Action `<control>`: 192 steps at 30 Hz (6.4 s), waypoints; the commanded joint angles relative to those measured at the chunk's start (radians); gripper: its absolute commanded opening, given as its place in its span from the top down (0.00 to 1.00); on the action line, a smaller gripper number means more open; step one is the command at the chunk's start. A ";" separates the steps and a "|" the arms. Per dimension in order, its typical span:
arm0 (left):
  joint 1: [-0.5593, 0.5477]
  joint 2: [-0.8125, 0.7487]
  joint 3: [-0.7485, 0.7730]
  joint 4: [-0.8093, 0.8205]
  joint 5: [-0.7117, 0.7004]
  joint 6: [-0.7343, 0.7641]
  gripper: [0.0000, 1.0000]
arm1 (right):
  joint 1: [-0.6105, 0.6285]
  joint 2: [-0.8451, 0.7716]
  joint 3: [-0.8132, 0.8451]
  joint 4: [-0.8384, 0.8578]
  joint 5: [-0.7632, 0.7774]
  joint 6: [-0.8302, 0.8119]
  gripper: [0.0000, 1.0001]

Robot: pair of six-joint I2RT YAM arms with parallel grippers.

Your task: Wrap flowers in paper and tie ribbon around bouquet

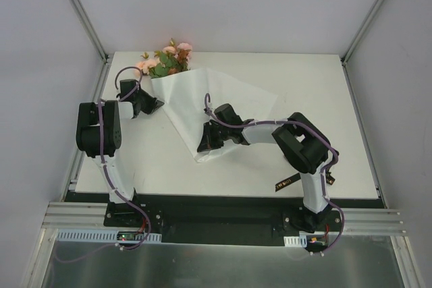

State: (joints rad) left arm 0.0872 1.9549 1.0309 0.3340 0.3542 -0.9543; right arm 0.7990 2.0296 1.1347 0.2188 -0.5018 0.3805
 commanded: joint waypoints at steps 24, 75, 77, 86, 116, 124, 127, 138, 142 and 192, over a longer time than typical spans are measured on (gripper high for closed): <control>0.126 0.277 0.388 -0.329 -0.122 -0.204 1.00 | 0.008 0.038 0.042 -0.058 -0.035 -0.003 0.99; -0.517 -0.453 -0.416 -0.175 0.051 0.196 0.97 | -0.069 -0.083 0.097 -0.294 0.039 -0.150 0.82; -0.517 -0.449 -0.430 -0.173 0.052 0.187 0.96 | -0.070 -0.077 0.085 -0.283 0.032 -0.141 0.83; -0.518 -0.465 -0.537 -0.136 0.066 0.154 0.95 | -0.072 -0.049 0.077 -0.265 0.032 -0.137 0.86; -0.520 -0.734 -0.718 -0.065 0.109 0.117 0.98 | -0.046 -0.034 0.069 -0.237 0.008 -0.109 0.91; -0.520 -0.631 -0.798 0.023 0.149 0.066 1.00 | -0.044 -0.035 0.068 -0.237 0.011 -0.107 0.91; -0.518 -0.645 -0.815 0.022 0.172 0.094 1.00 | -0.043 -0.039 0.066 -0.239 0.009 -0.106 0.91; -0.520 -0.742 -0.617 -0.075 0.253 0.178 0.78 | -0.055 -0.153 0.045 -0.223 -0.026 -0.065 0.84; -0.524 -0.576 -0.517 -0.067 0.275 0.181 0.88 | -0.105 -0.281 -0.024 -0.196 -0.009 -0.028 0.74; -0.589 -0.298 -0.474 0.008 0.178 0.103 0.96 | -0.218 -0.707 -0.744 0.435 0.199 -0.009 0.99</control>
State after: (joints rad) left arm -0.4976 1.6539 0.5529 0.4141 0.6147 -0.8749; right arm 0.4774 1.4494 0.2813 0.8398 -0.3325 0.5793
